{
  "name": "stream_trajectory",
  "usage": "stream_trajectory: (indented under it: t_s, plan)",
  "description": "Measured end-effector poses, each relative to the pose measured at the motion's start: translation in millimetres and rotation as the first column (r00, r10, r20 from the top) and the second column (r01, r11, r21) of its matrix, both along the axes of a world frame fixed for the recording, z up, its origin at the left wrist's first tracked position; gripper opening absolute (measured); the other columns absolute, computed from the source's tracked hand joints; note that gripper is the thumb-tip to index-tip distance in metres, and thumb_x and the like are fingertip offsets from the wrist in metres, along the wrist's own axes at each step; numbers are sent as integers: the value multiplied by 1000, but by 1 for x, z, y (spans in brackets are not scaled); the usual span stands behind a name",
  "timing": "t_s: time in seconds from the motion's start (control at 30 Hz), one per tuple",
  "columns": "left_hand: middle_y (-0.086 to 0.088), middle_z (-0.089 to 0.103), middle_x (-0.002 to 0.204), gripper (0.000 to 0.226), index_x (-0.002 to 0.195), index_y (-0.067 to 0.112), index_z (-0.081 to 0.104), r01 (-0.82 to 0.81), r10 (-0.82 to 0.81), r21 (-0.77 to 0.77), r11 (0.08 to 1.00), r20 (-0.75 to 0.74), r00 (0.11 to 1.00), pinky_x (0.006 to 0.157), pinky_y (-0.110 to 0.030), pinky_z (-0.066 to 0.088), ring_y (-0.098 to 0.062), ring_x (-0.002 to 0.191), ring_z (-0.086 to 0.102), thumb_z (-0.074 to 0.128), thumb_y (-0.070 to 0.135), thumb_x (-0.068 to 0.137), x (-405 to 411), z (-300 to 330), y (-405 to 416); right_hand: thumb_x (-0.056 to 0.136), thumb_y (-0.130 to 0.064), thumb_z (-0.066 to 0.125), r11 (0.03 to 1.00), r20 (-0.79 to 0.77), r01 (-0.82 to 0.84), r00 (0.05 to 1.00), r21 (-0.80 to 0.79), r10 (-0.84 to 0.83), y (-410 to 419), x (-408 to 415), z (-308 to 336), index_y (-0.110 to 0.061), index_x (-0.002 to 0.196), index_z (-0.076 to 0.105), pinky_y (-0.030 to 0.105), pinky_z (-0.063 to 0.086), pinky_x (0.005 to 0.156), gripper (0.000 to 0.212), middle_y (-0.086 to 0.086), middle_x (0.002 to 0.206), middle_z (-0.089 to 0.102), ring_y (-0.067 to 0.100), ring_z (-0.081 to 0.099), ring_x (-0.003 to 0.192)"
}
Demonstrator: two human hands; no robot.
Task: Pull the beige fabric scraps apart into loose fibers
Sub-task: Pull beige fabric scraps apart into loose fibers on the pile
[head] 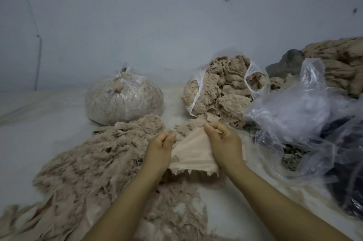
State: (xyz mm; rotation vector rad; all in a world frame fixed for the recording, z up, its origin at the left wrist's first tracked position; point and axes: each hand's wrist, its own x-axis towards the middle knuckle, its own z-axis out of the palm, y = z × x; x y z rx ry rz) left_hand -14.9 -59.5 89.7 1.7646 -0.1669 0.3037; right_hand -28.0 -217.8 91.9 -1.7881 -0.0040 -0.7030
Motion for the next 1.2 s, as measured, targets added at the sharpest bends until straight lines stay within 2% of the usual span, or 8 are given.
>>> stream_trajectory:
  t_s: [0.23, 0.37, 0.47, 0.57, 0.63, 0.8, 1.0, 1.2]
  plan:
    - [-2, 40, 54, 37, 64, 11, 48, -169, 164, 109, 980, 61, 985, 54, -30, 31, -17, 52, 39, 47, 27, 98, 27, 9, 25, 94, -34, 56, 979, -99, 204, 975, 22, -201, -35, 30, 7, -23, 90, 69, 27, 41, 72, 18, -9, 79, 65, 14, 61, 84]
    - [4, 48, 54, 32, 63, 14, 54, 4, -16, 326, 945, 32, 999, 54, -25, 38, -12, 51, 45, 56, 21, 94, 24, 3, 39, 99, -40, 43, 961, -290, 193, 925, -198, -246, -57, 42, 1, -15, 109, 63, 32, 40, 74, 33, 6, 98, 64, 28, 59, 99]
    - [6, 62, 84, 5, 86, 22, 66, 196, -207, 586, 786, -49, 977, 65, -10, 41, -5, 75, 57, 68, 26, 86, 15, 0, 49, 98, -34, 45, 849, -251, 233, 889, -473, -384, -59, 36, -5, -13, 122, 54, 39, 42, 92, 33, 14, 121, 54, 32, 49, 112]
    - [9, 52, 105, 40, 111, 25, 62, 254, -247, 807, 534, -138, 959, 79, -14, 39, -7, 96, 51, 74, 43, 77, 10, -3, 63, 95, -20, 51, 819, -55, 203, 960, -536, -274, -41, 16, -13, -14, 115, 59, 34, 36, 94, 22, 8, 113, 53, 25, 45, 110]
    - [8, 52, 115, 43, 119, 27, 58, 224, -217, 865, 448, -137, 966, 87, -18, 39, -7, 104, 49, 71, 40, 80, 4, -6, 67, 95, -20, 52, 806, -98, 65, 984, -589, -151, -26, 1, -22, -16, 108, 64, 31, 37, 90, 19, 2, 104, 52, 21, 47, 105]
    - [10, 61, 109, 21, 108, 20, 68, 136, -201, 742, 657, -1, 980, 75, 3, 32, 0, 96, 53, 67, 21, 87, -10, -16, 70, 97, -24, 50, 767, -205, -160, 978, -622, 37, 0, -27, -43, -21, 104, 66, 20, 37, 78, 17, -2, 99, 57, 13, 52, 94]
    - [17, 65, 80, 11, 86, 22, 73, 162, -243, 614, 773, 51, 969, 70, -14, 45, 7, 72, 57, 63, 25, 89, -22, -15, 38, 95, -15, 54, 862, -69, 8, 996, -506, -50, -9, -21, -35, -15, 99, 68, 17, 35, 74, 15, 1, 96, 63, 13, 54, 88]
    - [-8, 64, 61, 26, 80, 6, 70, 245, -190, 92, 965, -398, 898, 53, -24, 52, -13, 46, 56, 68, 31, 86, -6, -10, -28, 98, -16, 49, 794, -164, -28, 982, -607, -91, -42, 17, -17, -24, 113, 70, 36, 34, 103, 27, -5, 116, 66, 20, 49, 116]
